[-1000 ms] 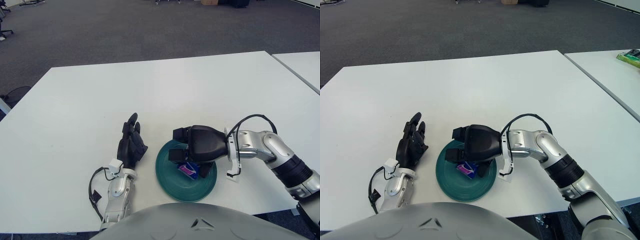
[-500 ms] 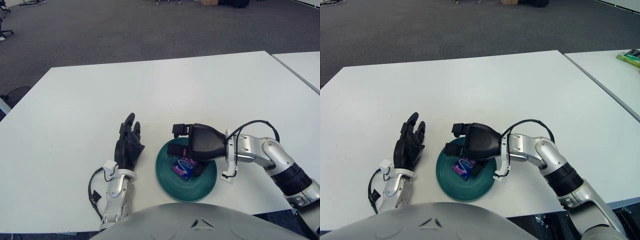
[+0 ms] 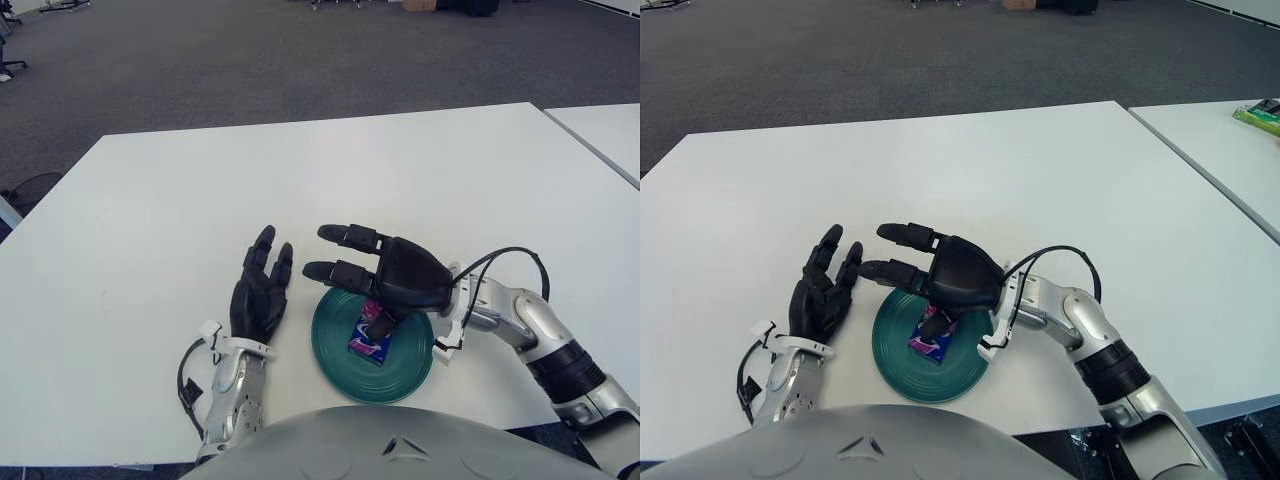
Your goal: Put the gum into the plate.
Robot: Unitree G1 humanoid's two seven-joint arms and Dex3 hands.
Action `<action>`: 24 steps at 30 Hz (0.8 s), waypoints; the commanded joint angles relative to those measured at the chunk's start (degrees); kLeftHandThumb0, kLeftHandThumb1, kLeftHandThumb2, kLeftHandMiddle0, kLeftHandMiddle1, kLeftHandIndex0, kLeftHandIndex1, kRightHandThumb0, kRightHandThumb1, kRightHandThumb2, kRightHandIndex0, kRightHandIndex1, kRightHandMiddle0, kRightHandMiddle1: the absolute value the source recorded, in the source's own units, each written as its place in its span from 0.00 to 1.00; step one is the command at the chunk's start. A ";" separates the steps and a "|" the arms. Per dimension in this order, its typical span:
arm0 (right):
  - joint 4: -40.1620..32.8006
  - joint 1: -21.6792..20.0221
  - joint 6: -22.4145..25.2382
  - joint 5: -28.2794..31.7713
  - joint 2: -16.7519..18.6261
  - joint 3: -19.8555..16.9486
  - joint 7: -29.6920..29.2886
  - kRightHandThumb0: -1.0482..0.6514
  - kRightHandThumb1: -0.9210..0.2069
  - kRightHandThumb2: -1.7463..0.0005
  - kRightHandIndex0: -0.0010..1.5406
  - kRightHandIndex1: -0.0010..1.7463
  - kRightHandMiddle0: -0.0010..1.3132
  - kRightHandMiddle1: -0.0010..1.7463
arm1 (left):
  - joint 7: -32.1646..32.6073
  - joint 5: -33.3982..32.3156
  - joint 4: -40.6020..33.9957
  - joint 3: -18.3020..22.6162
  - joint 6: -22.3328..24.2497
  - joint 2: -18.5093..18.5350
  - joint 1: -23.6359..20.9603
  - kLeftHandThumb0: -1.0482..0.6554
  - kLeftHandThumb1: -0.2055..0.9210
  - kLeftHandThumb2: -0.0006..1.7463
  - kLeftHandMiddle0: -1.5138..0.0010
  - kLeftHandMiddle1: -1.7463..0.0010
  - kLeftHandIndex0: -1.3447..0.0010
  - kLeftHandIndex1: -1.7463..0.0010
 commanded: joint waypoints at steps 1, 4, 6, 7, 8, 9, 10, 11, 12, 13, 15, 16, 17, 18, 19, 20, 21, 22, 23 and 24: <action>1.55 0.03 -0.06 1.13 0.20 -0.58 -1.68 0.00 0.00 0.40 0.00 0.00 0.00 0.06 | 0.24 0.69 -0.07 -0.45 2.42 -1.34 1.61 0.06 1.00 0.65 0.95 1.00 1.00 0.89; 6.36 -2.00 0.32 4.81 1.02 -0.73 -1.29 0.00 0.00 0.39 0.00 0.00 0.00 0.04 | 1.82 4.81 -0.50 -0.64 1.25 -0.72 1.76 0.06 1.00 0.66 0.95 1.00 1.00 0.90; 10.88 -3.95 1.46 9.81 2.14 -0.81 0.81 0.00 0.00 0.38 0.00 0.00 0.00 0.04 | 3.30 7.35 -0.92 -0.56 0.94 -0.56 1.97 0.06 1.00 0.66 0.95 1.00 1.00 0.90; 11.87 -4.32 1.67 11.12 2.38 -0.80 1.43 0.00 0.00 0.38 0.00 0.00 0.00 0.04 | 3.60 7.97 -1.09 -0.52 0.88 -0.60 2.16 0.06 1.00 0.66 0.95 1.00 1.00 0.90; 13.63 -4.36 2.81 15.22 2.71 -0.89 3.71 0.00 0.00 0.38 0.00 0.00 0.00 0.03 | 4.13 8.49 -0.52 -0.17 0.74 -0.83 1.98 0.06 1.00 0.66 0.95 1.00 1.00 0.91; 14.89 -4.42 3.56 18.17 2.90 -0.94 5.38 0.00 0.00 0.38 0.00 0.00 0.00 0.03 | 4.48 8.89 -0.07 0.10 0.62 -1.03 1.84 0.06 1.00 0.65 0.95 1.00 1.00 0.89; 18.17 -4.09 5.75 23.57 4.25 -1.35 7.96 0.00 0.00 0.38 0.00 0.00 0.00 0.03 | 5.36 9.64 1.06 0.56 0.14 -1.43 1.38 0.06 1.00 0.65 0.94 0.99 1.00 0.89; 20.32 -3.78 7.34 27.29 5.24 -1.59 9.76 0.00 0.00 0.37 0.00 0.00 0.00 0.03 | 5.90 10.14 1.76 0.90 -0.22 -1.68 1.16 0.07 1.00 0.65 0.93 0.99 1.00 0.86; 22.85 -3.64 8.27 30.74 6.52 -2.08 10.76 0.00 0.00 0.37 0.00 0.00 0.00 0.03 | 6.39 10.71 2.35 1.10 -0.69 -1.88 0.99 0.07 1.00 0.64 0.92 0.99 1.00 0.84; 25.90 -3.66 8.89 34.76 8.19 -2.96 11.58 0.01 0.00 0.37 0.00 0.00 0.00 0.02 | 6.92 11.42 2.96 1.24 -1.29 -2.06 0.81 0.07 1.00 0.64 0.92 0.99 1.00 0.83; 29.06 -3.35 10.24 40.94 11.18 -4.53 12.74 0.02 0.00 0.36 0.00 0.00 0.00 0.01 | 7.58 12.43 3.41 1.34 -2.07 -2.07 0.86 0.07 1.00 0.63 0.91 0.99 1.00 0.79; 29.71 -3.01 11.05 43.34 12.45 -5.14 13.29 0.02 0.00 0.36 0.00 0.00 0.00 0.01 | 7.81 12.79 3.47 1.37 -2.36 -2.01 1.00 0.07 1.00 0.62 0.90 0.99 1.00 0.76; 27.79 -1.36 14.58 47.87 14.40 -6.14 14.30 0.02 0.00 0.36 0.00 0.00 0.00 0.01 | 8.34 13.67 3.74 1.41 -2.69 -1.82 1.00 0.07 1.00 0.61 0.89 0.99 1.00 0.75; 26.38 -0.21 17.06 51.05 15.71 -6.84 15.10 0.02 0.00 0.35 0.00 0.00 0.00 0.00 | 8.72 14.30 3.98 1.44 -2.95 -1.70 0.97 0.07 1.00 0.61 0.89 0.99 1.00 0.72; 25.25 0.52 18.65 52.82 16.41 -7.20 15.63 0.02 0.00 0.34 0.00 0.00 0.00 0.00 | 8.92 14.62 4.05 1.47 -3.08 -1.58 0.99 0.07 1.00 0.60 0.88 0.99 1.00 0.70; 23.71 1.70 20.31 54.62 17.05 -7.62 15.88 0.01 0.00 0.34 0.00 0.00 0.00 0.00 | 9.11 15.06 4.21 1.46 -3.32 -1.45 0.94 0.07 1.00 0.60 0.88 0.99 1.00 0.69; 21.20 4.18 21.38 55.99 17.17 -7.89 15.50 0.02 0.00 0.34 0.00 0.00 0.00 0.00 | 9.22 15.58 4.31 1.39 -3.69 -1.28 1.00 0.06 1.00 0.60 0.88 0.99 1.00 0.68; 19.29 6.03 22.26 57.00 17.28 -8.15 15.32 0.02 0.00 0.34 0.00 0.00 0.00 0.00 | 9.29 15.98 4.41 1.34 -3.98 -1.18 1.05 0.06 1.00 0.59 0.88 0.99 1.00 0.67; 17.67 7.72 23.27 58.26 17.06 -8.96 15.21 0.02 0.00 0.34 0.00 0.00 0.00 0.00 | 9.35 16.37 4.26 1.26 -4.14 -1.05 1.19 0.06 1.00 0.59 0.88 0.99 1.00 0.66; 16.73 8.64 23.97 59.00 16.89 -9.58 15.29 0.02 0.00 0.34 0.00 0.00 0.00 0.00 | 9.38 16.59 4.14 1.21 -4.23 -0.99 1.29 0.06 1.00 0.59 0.89 0.99 1.00 0.66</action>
